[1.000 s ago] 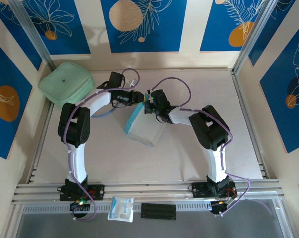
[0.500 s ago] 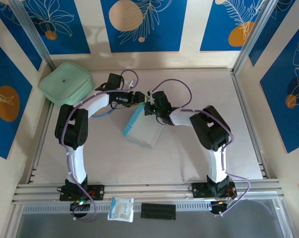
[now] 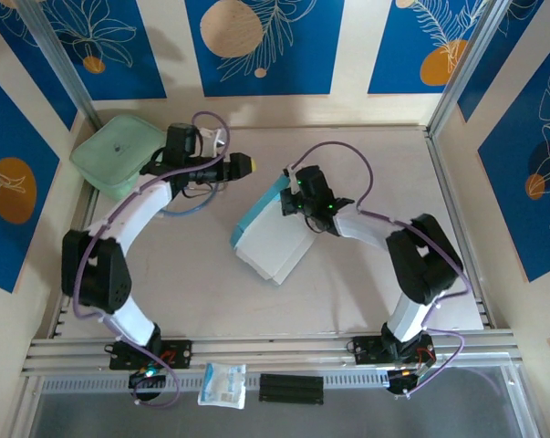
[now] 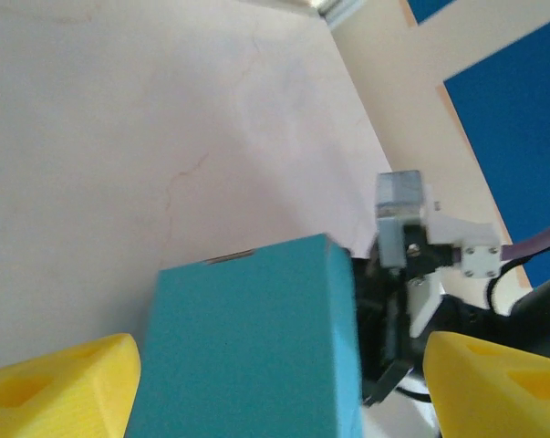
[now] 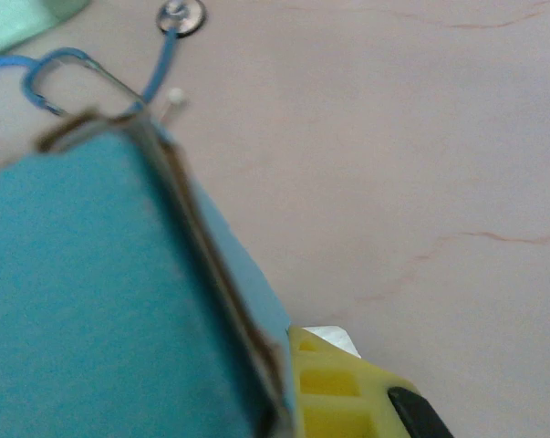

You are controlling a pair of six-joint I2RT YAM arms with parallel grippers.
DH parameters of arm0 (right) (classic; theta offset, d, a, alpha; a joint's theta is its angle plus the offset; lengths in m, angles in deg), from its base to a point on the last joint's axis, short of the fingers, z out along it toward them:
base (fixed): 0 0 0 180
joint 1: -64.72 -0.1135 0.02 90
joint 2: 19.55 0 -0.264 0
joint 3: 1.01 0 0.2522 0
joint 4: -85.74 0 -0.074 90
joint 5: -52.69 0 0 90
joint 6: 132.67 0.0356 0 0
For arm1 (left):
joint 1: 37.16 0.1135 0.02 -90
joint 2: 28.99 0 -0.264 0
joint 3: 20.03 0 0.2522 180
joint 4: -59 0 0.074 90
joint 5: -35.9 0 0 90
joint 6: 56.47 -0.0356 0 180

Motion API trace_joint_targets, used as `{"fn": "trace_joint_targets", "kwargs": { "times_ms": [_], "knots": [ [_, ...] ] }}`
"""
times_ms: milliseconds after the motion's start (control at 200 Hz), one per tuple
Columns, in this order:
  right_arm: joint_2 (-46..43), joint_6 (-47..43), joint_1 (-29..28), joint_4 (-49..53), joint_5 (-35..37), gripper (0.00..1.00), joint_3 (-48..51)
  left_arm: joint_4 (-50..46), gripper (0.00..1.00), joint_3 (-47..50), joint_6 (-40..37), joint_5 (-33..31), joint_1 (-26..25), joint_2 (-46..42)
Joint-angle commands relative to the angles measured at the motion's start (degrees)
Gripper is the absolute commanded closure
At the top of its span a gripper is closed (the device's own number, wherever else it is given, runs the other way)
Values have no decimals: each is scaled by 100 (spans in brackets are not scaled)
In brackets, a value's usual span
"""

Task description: Fold the paper box

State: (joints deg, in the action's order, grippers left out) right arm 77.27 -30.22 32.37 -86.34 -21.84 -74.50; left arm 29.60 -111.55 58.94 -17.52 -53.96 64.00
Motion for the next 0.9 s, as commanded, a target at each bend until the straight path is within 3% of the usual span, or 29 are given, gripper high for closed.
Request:
{"fn": "trace_joint_targets", "kwargs": {
  "times_ms": [0,220,370,545,895],
  "knots": [
    [-738,-1274,27,1655,664,100,-667,-354,19,284,-266,-689,89,-563],
    [-647,-4769,-482,4808,2238,100,-2424,-348,19,1313,-376,-1431,89,-1761],
    [-321,-7205,-874,5673,3317,100,-2334,-64,19,2138,-35,-1609,89,-2379],
    [449,-7385,-1156,5569,2989,100,-2232,256,19,2850,297,-1474,89,-2816],
    [2329,-6495,-1705,4702,2725,100,-2112,36,18,3249,175,-1581,84,-3104]
  ]
}}
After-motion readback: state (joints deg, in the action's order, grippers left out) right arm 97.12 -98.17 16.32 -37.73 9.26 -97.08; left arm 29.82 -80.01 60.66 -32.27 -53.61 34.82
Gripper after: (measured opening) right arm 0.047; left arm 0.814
